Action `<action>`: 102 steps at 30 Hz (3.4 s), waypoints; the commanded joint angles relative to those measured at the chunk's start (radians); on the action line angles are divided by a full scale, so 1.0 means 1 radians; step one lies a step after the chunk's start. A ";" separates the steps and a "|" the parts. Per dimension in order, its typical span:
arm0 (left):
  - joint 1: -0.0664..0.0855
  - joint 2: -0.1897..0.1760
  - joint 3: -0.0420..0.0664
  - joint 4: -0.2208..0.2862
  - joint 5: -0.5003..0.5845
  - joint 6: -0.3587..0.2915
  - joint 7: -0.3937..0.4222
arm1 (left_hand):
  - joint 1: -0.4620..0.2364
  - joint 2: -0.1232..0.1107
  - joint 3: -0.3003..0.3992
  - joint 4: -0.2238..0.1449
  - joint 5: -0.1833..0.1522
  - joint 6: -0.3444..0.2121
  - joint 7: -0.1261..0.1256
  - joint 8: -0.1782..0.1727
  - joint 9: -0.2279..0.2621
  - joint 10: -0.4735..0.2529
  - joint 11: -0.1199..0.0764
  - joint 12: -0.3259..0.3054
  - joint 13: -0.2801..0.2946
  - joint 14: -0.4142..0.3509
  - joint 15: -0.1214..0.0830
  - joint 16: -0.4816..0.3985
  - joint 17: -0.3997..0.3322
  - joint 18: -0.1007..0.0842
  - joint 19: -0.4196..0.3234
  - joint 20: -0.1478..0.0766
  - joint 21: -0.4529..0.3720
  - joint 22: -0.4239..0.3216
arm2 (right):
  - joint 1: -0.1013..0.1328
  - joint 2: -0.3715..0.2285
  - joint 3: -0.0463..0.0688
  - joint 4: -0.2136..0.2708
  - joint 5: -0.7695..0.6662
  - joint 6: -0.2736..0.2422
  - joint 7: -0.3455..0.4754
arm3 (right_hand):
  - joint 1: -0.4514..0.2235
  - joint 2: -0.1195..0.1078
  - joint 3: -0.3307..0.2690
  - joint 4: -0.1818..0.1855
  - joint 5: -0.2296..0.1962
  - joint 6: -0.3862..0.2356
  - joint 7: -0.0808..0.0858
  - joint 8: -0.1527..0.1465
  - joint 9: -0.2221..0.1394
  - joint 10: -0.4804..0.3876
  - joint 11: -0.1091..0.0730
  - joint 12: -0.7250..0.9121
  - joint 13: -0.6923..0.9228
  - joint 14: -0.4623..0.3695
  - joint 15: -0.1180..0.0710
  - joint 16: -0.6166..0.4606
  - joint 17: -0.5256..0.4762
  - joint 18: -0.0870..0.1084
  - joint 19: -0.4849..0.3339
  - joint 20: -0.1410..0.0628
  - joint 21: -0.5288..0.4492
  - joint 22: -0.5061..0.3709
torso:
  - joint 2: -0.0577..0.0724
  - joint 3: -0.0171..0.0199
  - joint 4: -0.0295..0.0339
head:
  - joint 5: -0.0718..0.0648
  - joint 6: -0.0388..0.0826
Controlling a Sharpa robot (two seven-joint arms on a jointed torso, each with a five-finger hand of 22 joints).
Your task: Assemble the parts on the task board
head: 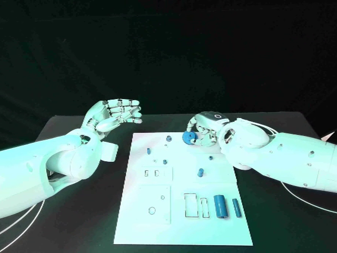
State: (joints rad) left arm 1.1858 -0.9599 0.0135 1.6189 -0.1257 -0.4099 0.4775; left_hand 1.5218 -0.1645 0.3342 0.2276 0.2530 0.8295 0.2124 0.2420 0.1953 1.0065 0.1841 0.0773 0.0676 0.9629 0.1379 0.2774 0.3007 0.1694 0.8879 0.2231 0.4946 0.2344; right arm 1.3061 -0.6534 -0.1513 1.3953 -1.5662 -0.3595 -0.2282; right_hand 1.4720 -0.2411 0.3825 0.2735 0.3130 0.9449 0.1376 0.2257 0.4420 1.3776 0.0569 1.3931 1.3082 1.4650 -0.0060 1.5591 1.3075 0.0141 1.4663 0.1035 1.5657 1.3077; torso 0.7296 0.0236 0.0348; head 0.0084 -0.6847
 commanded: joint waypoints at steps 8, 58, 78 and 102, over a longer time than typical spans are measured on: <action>0.001 0.011 0.001 0.000 0.002 0.016 0.003 | -0.002 0.001 0.004 0.001 -0.005 0.005 0.030 -0.001 0.001 0.005 0.002 -0.005 0.001 0.003 -0.003 0.004 0.001 0.007 -0.010 0.000 0.003 0.001 | -0.008 0.104 0.000 0.001 -0.082 -0.076 -0.027 | -0.018 0.001 0.011 -0.001 0.009 0.008 0.001 0.006 0.000 0.009 0.000 0.006 0.041 0.101 -0.005 0.004 0.243 -0.014 0.105 -0.006 0.005 0.263 | 0.001 -0.0027 0.0039 | 0.000 0.002; 0.002 0.011 0.001 0.004 0.002 0.018 -0.006 | -0.004 -0.001 0.006 -0.001 -0.006 0.002 0.032 -0.003 0.001 0.003 0.003 -0.008 0.001 0.002 -0.002 0.005 0.005 0.006 -0.016 0.000 0.011 0.006 | -0.072 0.235 -0.003 -0.145 -0.054 0.003 -0.032 | -0.114 -0.026 -0.030 0.008 -0.106 -0.101 0.037 -0.059 -0.035 -0.076 0.034 -0.070 -0.037 0.098 0.023 0.000 0.232 -0.014 0.105 0.018 0.005 0.263 | 0.001 0.0010 -0.0003 | 0.008 -0.002; 0.002 0.005 0.001 0.008 0.002 0.013 -0.013 | -0.009 -0.001 0.007 0.000 -0.006 -0.003 0.034 -0.006 -0.001 -0.003 0.006 -0.011 0.000 0.001 -0.001 0.005 0.009 0.005 -0.022 0.001 0.017 0.010 | -0.071 0.200 -0.004 -0.127 0.014 0.044 -0.023 | -0.208 0.068 -0.111 0.015 -0.089 -0.060 0.030 -0.038 -0.042 -0.043 0.030 -0.039 0.000 0.100 0.023 0.004 0.241 -0.014 0.105 0.022 0.005 0.263 | 0.000 0.0012 0.0001 | 0.006 -0.002; 0.001 0.016 0.001 -0.017 0.006 0.024 -0.009 | -0.010 -0.001 0.008 0.000 -0.006 -0.006 0.035 -0.008 -0.001 -0.007 0.007 -0.012 -0.001 0.000 0.000 0.005 0.011 0.005 -0.026 0.001 0.020 0.012 | 0.005 -0.177 0.002 0.125 0.225 -0.016 0.169 | -0.088 0.008 -0.034 -0.053 -0.080 -0.063 0.029 -0.041 -0.058 -0.048 0.027 -0.048 -0.004 0.099 0.018 0.001 0.235 -0.012 0.098 0.015 -0.004 0.257 | -0.018 0.0069 -0.0192 | -0.009 0.010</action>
State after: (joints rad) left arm 1.1857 -0.9473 0.0134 1.6016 -0.1247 -0.4060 0.4589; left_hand 1.5218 -0.1645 0.3343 0.2275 0.2530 0.8295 0.2124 0.2369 0.1947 1.0026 0.1879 0.0689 0.0673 0.9629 0.1379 0.2774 0.3109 0.1693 0.8697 0.2266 0.5108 0.2457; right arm 1.3093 -0.8218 -0.1497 1.5146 -1.4271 -0.4193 -0.1528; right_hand 1.3800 -0.2323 0.3443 0.2208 0.2379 0.8807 0.1664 0.1858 0.3847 1.3344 0.0822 1.3482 1.3052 1.4648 0.0161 1.5591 1.3075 0.0144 1.4661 0.1220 1.5623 1.3078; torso 0.7150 0.0290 0.0203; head -0.0011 -0.6739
